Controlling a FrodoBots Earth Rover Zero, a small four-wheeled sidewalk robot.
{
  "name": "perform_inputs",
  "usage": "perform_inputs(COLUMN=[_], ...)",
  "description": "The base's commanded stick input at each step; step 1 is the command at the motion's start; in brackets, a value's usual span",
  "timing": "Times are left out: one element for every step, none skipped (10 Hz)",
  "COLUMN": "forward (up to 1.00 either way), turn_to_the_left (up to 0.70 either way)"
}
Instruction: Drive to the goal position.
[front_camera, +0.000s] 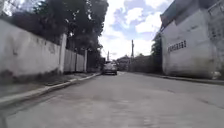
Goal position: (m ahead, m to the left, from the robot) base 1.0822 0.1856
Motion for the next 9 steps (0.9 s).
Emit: perform_inputs(forward=[0.7, 0.7, 0.7, 0.7, 0.7, 0.7, 0.7, 0.7, 0.7], turn_to_the_left=[0.0, 0.0, -0.14, -0.35, -0.35, -0.35, -0.35, 0.0, 0.0])
